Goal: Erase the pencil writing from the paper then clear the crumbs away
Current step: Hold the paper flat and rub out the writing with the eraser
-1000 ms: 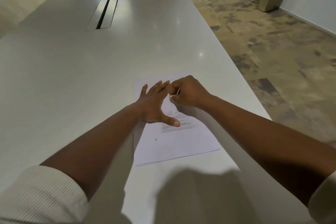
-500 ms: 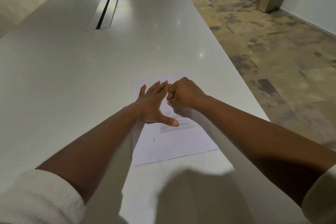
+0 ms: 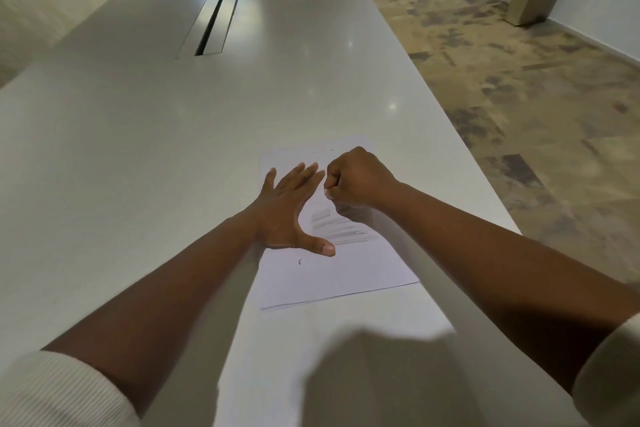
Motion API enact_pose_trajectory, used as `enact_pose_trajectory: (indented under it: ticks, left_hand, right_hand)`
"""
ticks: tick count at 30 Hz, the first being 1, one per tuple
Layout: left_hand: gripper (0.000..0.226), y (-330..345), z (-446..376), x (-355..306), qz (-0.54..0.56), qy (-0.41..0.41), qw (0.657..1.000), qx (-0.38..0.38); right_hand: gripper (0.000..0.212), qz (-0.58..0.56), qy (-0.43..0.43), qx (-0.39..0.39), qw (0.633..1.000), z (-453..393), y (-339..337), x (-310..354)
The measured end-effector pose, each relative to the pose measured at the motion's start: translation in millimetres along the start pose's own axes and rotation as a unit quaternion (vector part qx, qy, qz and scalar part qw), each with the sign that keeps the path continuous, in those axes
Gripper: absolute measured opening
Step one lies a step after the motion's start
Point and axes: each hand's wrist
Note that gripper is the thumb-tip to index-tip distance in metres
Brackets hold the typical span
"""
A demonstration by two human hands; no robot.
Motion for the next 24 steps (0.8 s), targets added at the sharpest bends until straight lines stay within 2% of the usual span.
enact_pose_trajectory:
  ticks: [12, 16, 20, 24]
  left_hand:
    - [0.152, 8.9, 20.4, -10.6, 0.012, -0.015, 1.0, -0.001]
    - [0.152, 12.1, 24.5, -14.6, 0.008, -0.034, 0.999, -0.023]
    - [0.155, 14.7, 23.9, -16.2, 0.008, -0.05, 0.998, -0.038]
    - [0.156, 16.9, 22.2, -14.6, 0.013, -0.055, 0.997, -0.044]
  right_hand:
    - [0.008, -0.003, -0.005, -0.01, 1.0, 5.0, 1.3, 2.1]
    - [0.015, -0.009, -0.005, -0.019, 1.0, 7.2, 2.7, 2.6]
    - [0.011, -0.019, -0.003, -0.035, 0.999, 7.9, 6.8, 2.2]
    - [0.009, -0.024, -0.034, -0.045, 0.998, 11.3, 11.4, -1.3]
Point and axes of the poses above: each hand's wrist, its own z-axis away from the middle knuckle, its own y-axis out of the palm, x = y × z, and after that the axes turned 4 degrees about y, right-handed
